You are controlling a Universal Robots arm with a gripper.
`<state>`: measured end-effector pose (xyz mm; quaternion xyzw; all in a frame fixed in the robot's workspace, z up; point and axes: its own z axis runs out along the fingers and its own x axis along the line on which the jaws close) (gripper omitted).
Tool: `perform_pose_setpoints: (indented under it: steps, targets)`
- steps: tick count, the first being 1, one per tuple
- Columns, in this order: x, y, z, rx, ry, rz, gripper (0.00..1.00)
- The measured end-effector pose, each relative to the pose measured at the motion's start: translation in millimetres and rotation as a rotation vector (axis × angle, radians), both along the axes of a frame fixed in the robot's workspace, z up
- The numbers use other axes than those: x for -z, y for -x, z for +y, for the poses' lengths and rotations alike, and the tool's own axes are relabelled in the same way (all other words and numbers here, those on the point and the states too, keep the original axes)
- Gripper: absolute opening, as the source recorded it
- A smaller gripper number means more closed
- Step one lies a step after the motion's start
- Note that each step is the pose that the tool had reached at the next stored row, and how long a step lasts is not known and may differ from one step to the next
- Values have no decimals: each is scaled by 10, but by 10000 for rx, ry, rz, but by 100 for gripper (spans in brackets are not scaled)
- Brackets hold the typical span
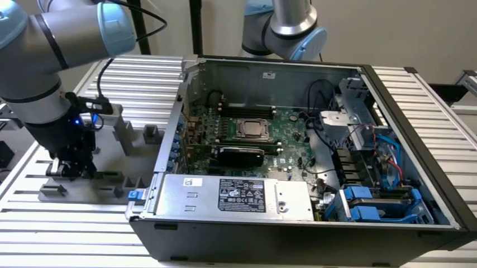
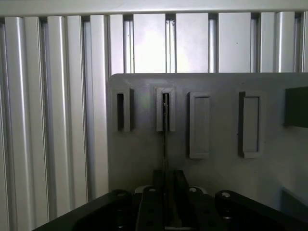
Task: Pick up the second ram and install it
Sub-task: 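Pick up the second ram and move it above second insertion slot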
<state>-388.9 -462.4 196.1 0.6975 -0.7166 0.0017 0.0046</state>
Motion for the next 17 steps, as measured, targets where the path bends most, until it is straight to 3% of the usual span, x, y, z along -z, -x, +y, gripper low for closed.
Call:
perform_pose_setpoints:
  steps: [12,17]
  targets:
    - [-2,-1,-7,7,-2,-2,0]
    - [-57,0,-7,8,0,1,0]
